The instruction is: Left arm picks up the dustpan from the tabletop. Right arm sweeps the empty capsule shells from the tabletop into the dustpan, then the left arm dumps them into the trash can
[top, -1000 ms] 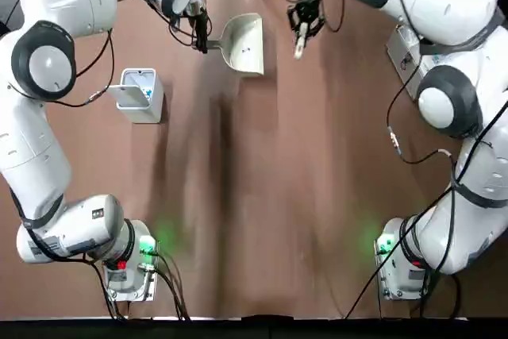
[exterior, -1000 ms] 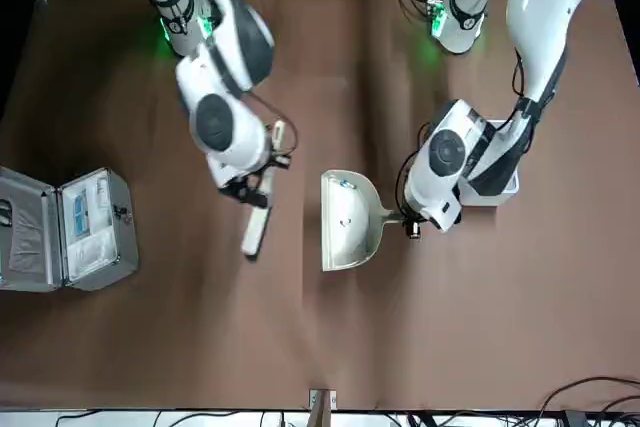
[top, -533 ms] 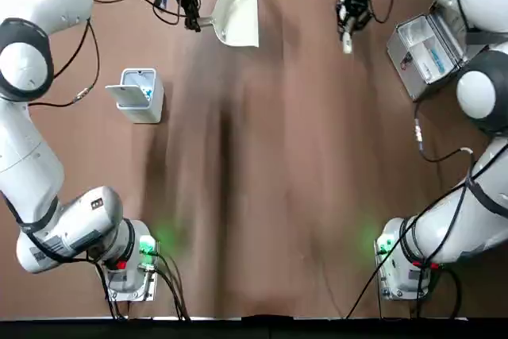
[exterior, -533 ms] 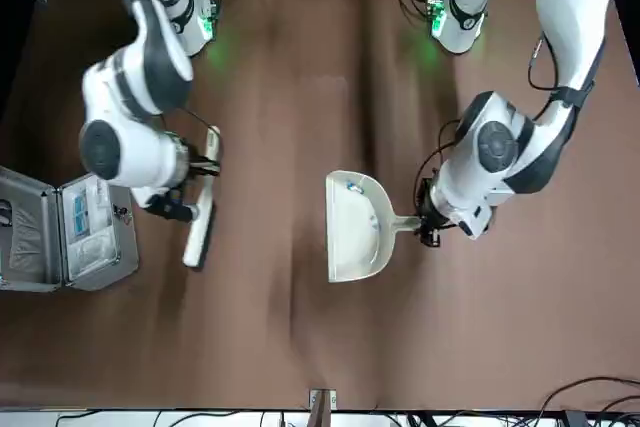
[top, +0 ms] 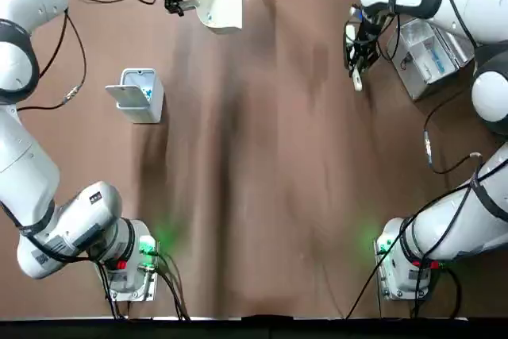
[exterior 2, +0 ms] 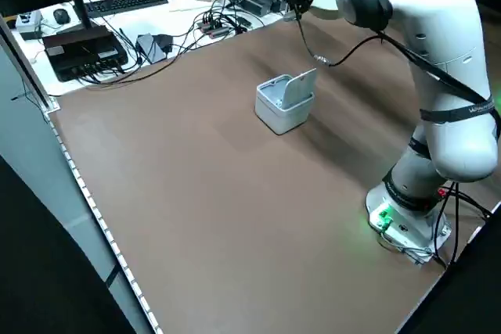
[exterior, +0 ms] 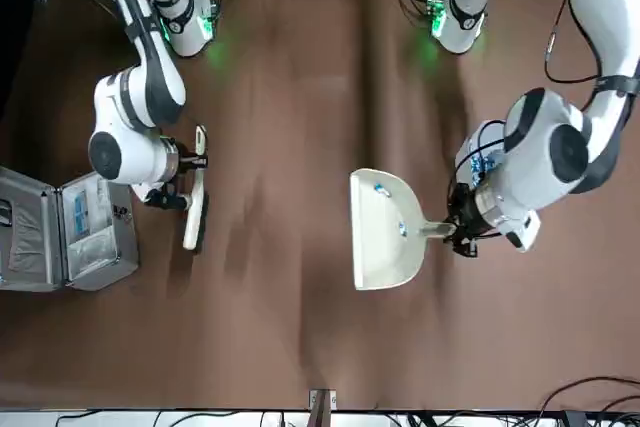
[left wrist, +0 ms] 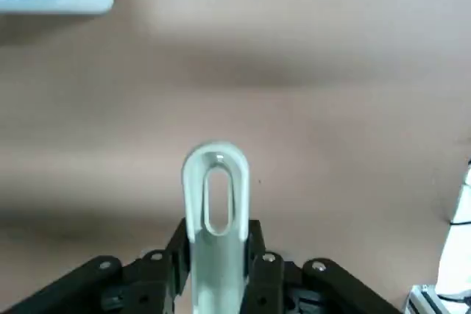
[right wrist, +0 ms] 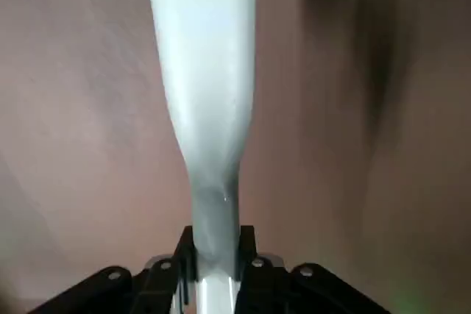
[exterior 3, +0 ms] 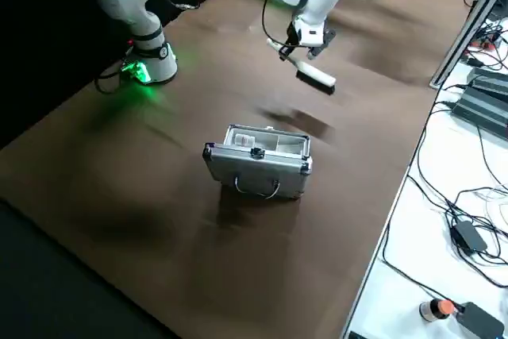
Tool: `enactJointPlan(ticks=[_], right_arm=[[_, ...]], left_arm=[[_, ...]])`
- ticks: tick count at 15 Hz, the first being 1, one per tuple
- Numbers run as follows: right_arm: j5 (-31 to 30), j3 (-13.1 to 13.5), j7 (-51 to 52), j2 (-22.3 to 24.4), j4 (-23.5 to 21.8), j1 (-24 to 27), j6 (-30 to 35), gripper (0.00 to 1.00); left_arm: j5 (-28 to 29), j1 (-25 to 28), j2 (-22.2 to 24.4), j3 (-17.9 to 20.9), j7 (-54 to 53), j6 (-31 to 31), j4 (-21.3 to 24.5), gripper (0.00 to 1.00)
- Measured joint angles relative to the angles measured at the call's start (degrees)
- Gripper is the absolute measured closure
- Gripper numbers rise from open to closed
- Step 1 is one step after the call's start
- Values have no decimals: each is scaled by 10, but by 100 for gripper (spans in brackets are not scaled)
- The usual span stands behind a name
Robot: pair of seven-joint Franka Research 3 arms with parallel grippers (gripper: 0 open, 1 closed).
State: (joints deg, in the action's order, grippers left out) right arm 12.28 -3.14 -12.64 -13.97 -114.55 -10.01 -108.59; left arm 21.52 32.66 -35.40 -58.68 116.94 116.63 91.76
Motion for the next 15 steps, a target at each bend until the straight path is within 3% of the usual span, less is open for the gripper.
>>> enactJointPlan(ticks=[3,9,12,15], right_arm=[[0,-2,1,16,-39,-3,-11,73],[0,-8,6,28,-127,-23,-107,73],[0,-9,7,28,-139,-33,-131,73],[0,-9,7,28,-162,-45,-159,73]], left_arm=[[-4,25,0,-2,-33,-33,-13,67],[-4,106,0,-11,-129,-72,-17,67],[-7,143,1,-11,-191,-83,-19,67],[-39,153,18,21,-254,-93,-20,67]])
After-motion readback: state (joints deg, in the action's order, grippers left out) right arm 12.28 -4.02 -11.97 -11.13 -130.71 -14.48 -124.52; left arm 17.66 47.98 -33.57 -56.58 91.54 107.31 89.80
